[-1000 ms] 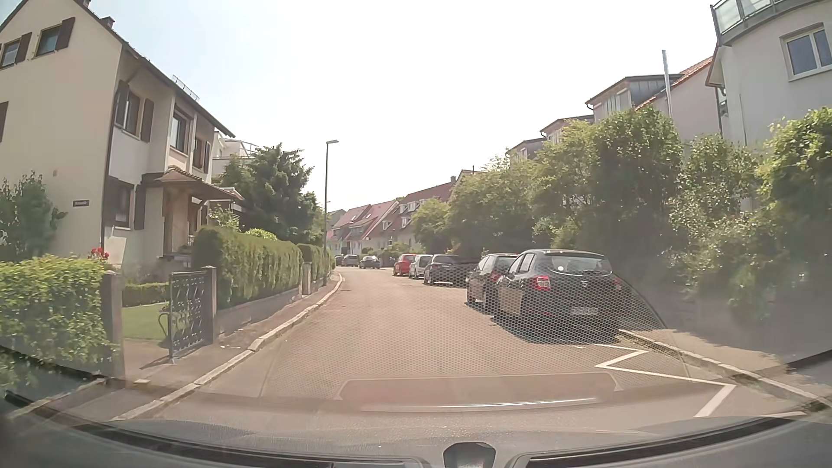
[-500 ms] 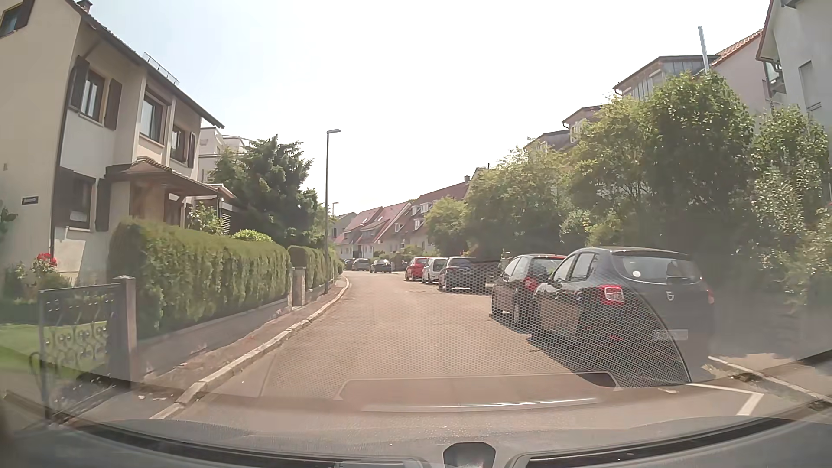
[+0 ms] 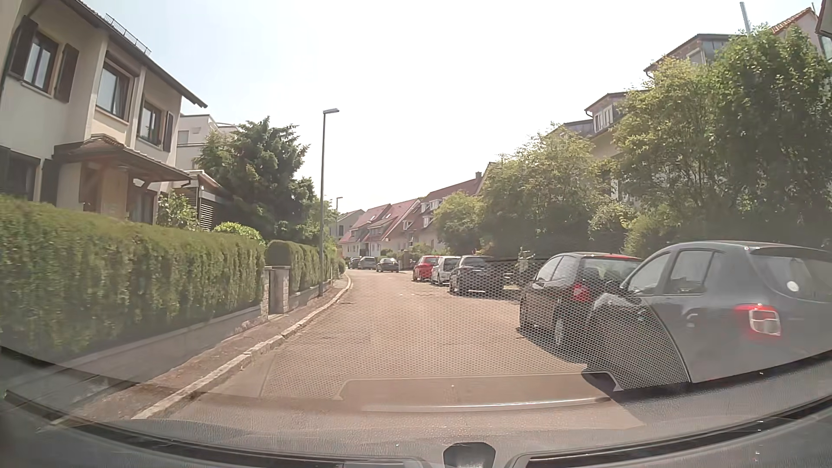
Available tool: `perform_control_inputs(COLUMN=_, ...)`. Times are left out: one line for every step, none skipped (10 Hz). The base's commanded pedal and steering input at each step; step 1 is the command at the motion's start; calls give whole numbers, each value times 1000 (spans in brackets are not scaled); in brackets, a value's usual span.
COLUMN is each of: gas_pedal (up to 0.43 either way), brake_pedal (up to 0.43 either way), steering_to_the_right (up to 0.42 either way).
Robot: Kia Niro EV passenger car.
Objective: Follow the waypoints while adhering to traffic rules and regulations
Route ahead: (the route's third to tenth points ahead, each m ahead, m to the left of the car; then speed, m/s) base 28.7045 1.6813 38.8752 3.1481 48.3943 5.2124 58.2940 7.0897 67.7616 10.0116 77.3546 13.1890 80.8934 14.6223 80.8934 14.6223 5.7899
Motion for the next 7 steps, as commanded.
perform_control_inputs(gas_pedal=67, brake_pedal=0, steering_to_the_right=-15)
perform_control_inputs(gas_pedal=67, brake_pedal=0, steering_to_the_right=-14)
perform_control_inputs(gas_pedal=67, brake_pedal=0, steering_to_the_right=-12)
perform_control_inputs(gas_pedal=67, brake_pedal=0, steering_to_the_right=-13)
perform_control_inputs(gas_pedal=67, brake_pedal=0, steering_to_the_right=-14)
perform_control_inputs(gas_pedal=67, brake_pedal=0, steering_to_the_right=-14)
perform_control_inputs(gas_pedal=67, brake_pedal=0, steering_to_the_right=-14)
